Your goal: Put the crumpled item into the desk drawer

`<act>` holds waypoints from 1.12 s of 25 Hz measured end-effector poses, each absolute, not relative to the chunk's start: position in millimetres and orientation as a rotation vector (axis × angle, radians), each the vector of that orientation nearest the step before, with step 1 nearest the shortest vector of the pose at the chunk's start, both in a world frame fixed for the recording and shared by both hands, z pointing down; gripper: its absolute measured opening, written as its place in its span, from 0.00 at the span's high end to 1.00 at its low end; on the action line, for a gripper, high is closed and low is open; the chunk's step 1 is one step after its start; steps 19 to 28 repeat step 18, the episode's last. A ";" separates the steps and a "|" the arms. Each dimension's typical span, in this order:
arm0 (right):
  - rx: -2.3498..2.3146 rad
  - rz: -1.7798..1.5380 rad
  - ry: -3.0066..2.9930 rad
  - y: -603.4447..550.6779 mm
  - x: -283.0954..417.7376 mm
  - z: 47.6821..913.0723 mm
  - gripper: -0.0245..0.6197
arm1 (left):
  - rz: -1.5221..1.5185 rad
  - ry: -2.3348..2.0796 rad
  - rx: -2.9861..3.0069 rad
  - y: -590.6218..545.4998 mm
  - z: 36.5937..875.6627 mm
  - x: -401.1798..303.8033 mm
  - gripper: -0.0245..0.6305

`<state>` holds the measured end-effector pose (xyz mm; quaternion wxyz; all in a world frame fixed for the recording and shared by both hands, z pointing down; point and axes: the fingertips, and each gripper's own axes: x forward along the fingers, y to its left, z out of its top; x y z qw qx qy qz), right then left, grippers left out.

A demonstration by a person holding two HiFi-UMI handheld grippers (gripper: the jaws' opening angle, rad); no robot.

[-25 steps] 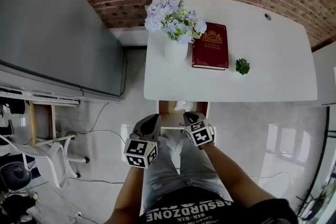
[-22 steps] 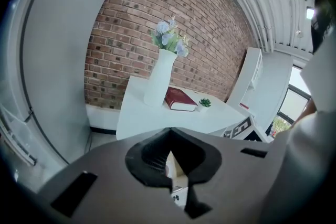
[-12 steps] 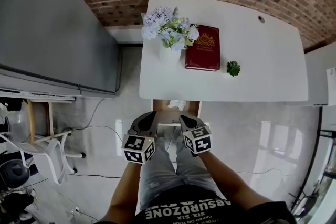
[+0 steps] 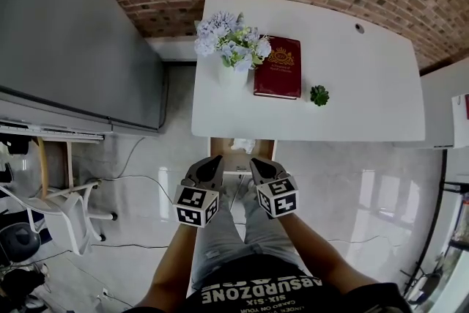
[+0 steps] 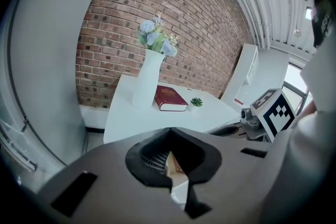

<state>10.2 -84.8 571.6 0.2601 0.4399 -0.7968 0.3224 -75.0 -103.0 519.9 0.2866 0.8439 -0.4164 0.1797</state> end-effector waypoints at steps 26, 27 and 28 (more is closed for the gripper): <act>1.174 0.792 -2.145 -74.3 14.7 560.7 0.97 | 0.505 -1.041 2.307 -92.7 510.4 -59.2 0.95; 1.174 0.792 -2.145 -74.3 14.7 560.7 0.97 | 0.505 -1.041 2.307 -92.7 510.4 -59.2 0.95; 1.174 0.792 -2.145 -74.3 14.7 560.7 0.97 | 0.505 -1.041 2.307 -92.7 510.4 -59.2 0.95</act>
